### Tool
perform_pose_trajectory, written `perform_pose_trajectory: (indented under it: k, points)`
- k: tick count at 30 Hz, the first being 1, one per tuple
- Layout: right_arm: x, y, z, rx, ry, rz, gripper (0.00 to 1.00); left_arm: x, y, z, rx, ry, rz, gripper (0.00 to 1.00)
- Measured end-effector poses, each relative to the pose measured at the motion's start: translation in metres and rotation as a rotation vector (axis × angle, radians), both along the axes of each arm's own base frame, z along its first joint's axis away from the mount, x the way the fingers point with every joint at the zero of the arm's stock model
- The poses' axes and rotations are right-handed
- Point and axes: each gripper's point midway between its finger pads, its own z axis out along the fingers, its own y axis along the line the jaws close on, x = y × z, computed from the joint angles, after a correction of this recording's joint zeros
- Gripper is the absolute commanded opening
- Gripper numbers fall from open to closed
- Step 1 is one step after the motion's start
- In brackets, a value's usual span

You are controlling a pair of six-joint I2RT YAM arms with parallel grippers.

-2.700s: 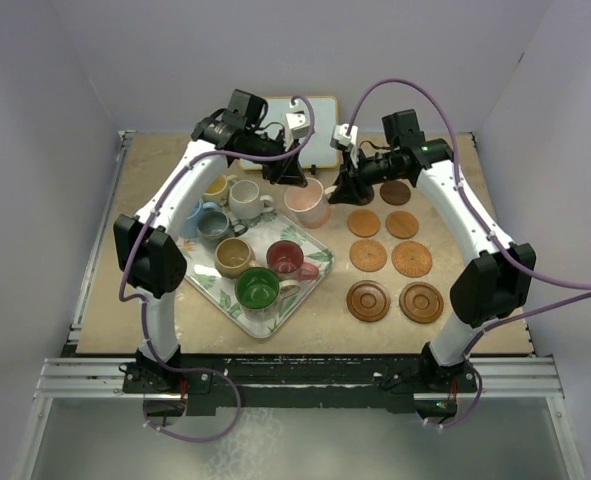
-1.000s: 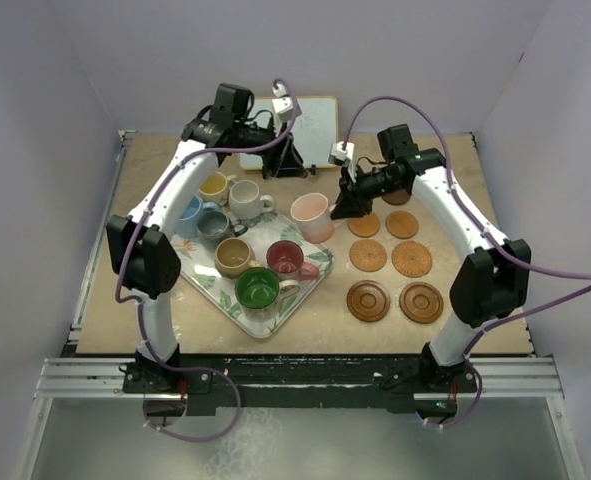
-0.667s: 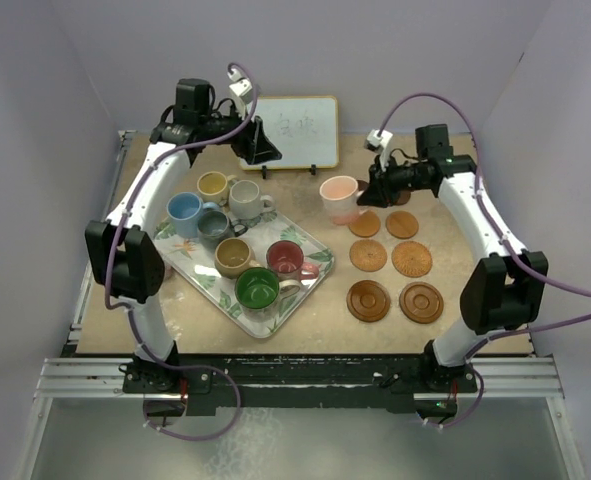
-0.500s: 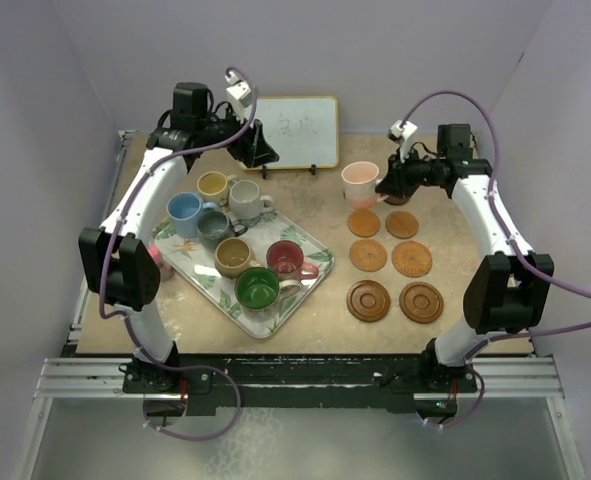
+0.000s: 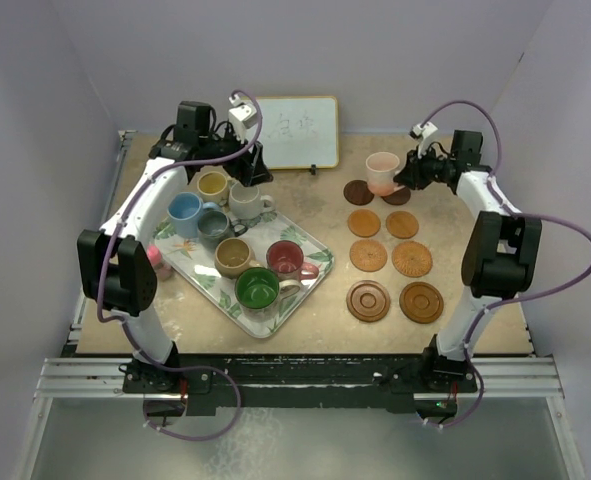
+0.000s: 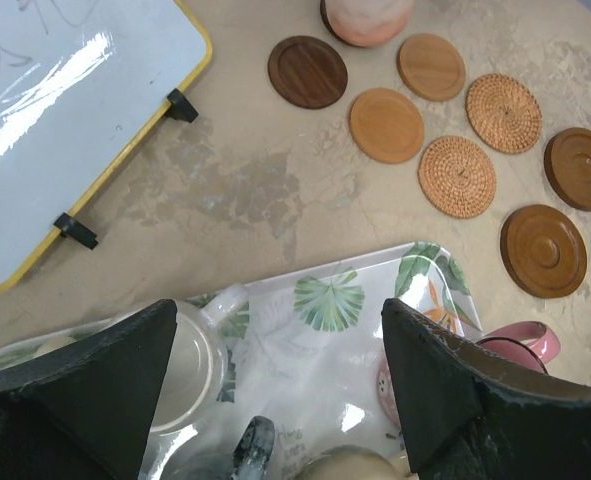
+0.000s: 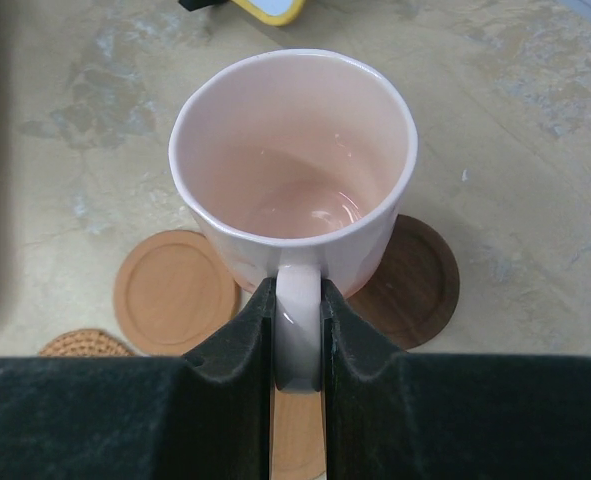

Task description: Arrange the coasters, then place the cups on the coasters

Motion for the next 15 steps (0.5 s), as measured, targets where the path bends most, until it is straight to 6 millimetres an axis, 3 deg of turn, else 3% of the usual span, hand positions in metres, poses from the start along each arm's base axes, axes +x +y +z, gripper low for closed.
perform_pose_trajectory:
  k: [7,15]
  points:
    - [0.022,-0.017,-0.028,0.022,-0.025,-0.007,0.0,-0.005,0.004,-0.014,0.024,0.024,-0.007,0.82]
    - [0.032,-0.031,-0.033,0.02,-0.065,0.004,0.0,-0.006,0.007,-0.021,0.053,0.025,-0.009,0.82]
